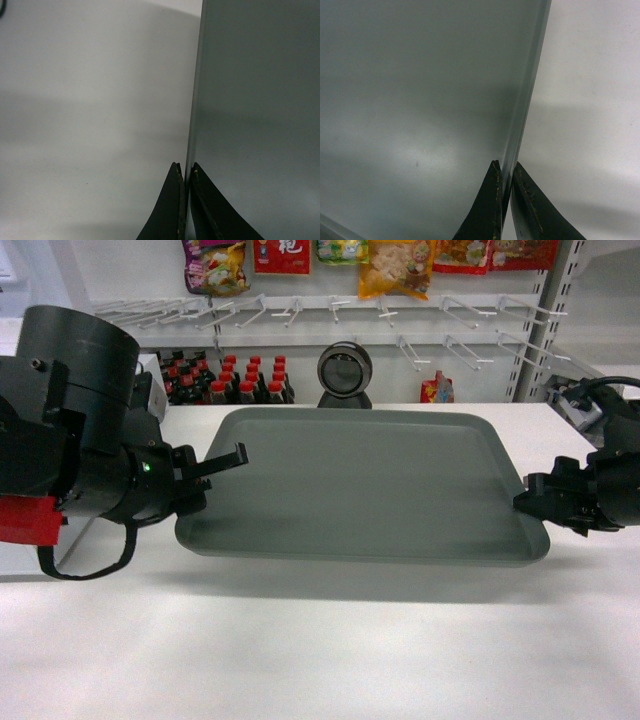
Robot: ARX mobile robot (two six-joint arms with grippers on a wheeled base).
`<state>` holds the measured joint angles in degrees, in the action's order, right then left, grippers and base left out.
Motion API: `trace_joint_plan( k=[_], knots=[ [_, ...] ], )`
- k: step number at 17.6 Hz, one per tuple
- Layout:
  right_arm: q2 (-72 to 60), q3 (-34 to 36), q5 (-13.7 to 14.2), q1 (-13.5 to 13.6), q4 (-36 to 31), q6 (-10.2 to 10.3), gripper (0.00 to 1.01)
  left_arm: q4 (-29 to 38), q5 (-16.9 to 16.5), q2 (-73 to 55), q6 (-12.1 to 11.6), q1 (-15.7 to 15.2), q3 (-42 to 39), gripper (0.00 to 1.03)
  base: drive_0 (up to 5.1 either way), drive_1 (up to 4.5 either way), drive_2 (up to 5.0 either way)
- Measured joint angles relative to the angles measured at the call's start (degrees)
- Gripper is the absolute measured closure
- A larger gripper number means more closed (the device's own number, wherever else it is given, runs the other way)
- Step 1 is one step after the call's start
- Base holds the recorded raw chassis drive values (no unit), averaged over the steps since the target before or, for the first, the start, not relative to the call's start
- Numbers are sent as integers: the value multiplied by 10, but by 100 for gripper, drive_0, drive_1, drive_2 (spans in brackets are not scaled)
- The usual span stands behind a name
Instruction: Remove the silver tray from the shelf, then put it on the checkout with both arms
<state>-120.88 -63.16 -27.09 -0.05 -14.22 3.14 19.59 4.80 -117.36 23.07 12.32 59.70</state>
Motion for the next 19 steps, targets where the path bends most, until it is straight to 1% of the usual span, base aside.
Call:
trace_joint_plan(
  k=[1,2,3,4,5,6,7,8,9,10,11,13,14,15,16,18,19],
  knots=[
    [-23,-23,2,-1,18,-10,98,-8,3,-15,9,5,11,100,0,0,0],
    [-39,-38,8,-3,23,-20,98,-8,9,-25,14,9,15,100,0,0,0],
    [-53,-51,10,-3,36,-32,98,-15,16,-35,26,14,18,100,0,0,0],
    [-70,-61,27,-3,31,-51,98,-21,23,-45,35,19,23,100,0,0,0],
    [-85,-62,44,-2,18,-77,96,-35,31,-59,42,26,32,100,0,0,0],
    [-92,-59,55,1,8,-111,84,-49,37,-70,54,31,43,99,0,0,0],
    [-93,-55,58,2,-2,-122,76,-50,48,-80,67,36,52,92,0,0,0],
    [-83,-30,83,3,-58,-130,42,-62,60,-85,84,45,66,57,0,0,0],
    [57,45,53,-50,-125,-96,5,-16,87,83,24,45,-18,21,0,0,0],
    [93,63,109,-57,-269,-74,9,-5,168,247,-48,58,-63,3,0,0,0],
    [93,115,183,-42,-385,-57,20,134,140,299,-103,59,-104,11,0,0,0],
    [96,168,212,-32,-443,-51,27,197,118,323,-138,54,-135,19,0,0,0],
    [97,194,220,-27,-461,-49,31,238,108,335,-161,46,-165,24,0,0,0],
    [99,230,228,-21,-492,-47,36,254,105,342,-169,39,-185,28,0,0,0],
    [106,259,229,-21,-515,-45,42,275,99,349,-185,29,-216,33,0,0,0],
    [127,287,237,-22,-539,-43,49,290,92,349,-196,15,-258,40,0,0,0],
    [149,303,242,-23,-554,-41,55,297,91,349,-203,3,-286,46,0,0,0]
  ],
)
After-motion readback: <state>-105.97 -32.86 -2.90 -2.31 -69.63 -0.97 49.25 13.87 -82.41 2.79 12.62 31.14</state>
